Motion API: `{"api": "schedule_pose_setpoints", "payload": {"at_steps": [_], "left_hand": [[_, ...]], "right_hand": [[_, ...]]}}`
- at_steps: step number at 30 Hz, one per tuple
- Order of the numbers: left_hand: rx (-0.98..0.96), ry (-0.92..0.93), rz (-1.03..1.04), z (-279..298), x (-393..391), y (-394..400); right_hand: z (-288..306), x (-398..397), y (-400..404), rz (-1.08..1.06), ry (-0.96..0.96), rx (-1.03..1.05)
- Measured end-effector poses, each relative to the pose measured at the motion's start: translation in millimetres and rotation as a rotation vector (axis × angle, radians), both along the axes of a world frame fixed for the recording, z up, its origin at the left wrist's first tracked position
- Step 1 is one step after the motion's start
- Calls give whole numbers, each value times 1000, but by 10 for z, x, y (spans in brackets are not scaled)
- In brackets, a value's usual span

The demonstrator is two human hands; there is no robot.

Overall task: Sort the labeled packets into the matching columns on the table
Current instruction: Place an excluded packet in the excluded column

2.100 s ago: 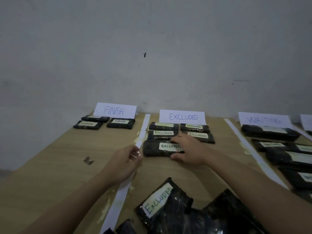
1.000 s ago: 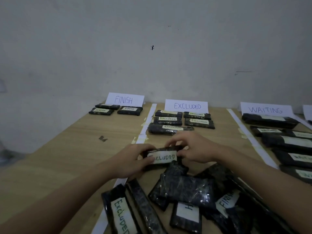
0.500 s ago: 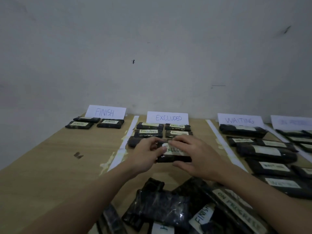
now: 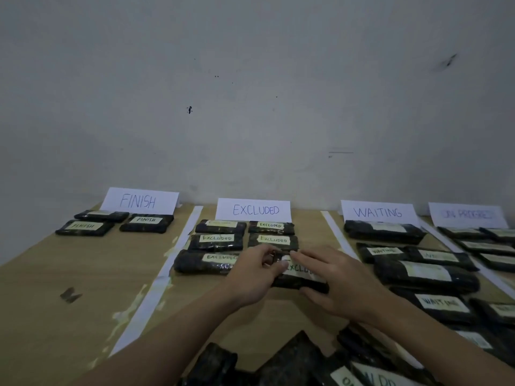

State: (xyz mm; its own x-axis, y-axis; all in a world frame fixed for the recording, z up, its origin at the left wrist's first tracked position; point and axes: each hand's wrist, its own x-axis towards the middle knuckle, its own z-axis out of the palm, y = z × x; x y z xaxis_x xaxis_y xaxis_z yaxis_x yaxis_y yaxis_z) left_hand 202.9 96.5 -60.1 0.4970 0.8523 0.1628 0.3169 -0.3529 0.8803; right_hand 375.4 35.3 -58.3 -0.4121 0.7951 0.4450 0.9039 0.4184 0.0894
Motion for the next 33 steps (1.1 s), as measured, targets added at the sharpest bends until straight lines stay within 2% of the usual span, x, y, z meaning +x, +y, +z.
{"api": "schedule_pose_setpoints", "payload": {"at_steps": [5,9,14,18,26,33], "left_hand": [[94,88,38,17,256,268],[303,262,-41,-40,331,362],[500,506,-170,-121,319,389],[548,565,-182,-142,326,418],[570,539,-182,-98,250,366],[608,613,-200,41,-74,160]], "right_hand": [[7,385,444,-147,43,-78],[29,683,827,-354,88,-254],[-73,829,1242,-415,81,-425],[-170,870,1461,-408,58,-500],[-55,772,1262,-381,55,-489],[179,368,646,-228,92,-337]]}}
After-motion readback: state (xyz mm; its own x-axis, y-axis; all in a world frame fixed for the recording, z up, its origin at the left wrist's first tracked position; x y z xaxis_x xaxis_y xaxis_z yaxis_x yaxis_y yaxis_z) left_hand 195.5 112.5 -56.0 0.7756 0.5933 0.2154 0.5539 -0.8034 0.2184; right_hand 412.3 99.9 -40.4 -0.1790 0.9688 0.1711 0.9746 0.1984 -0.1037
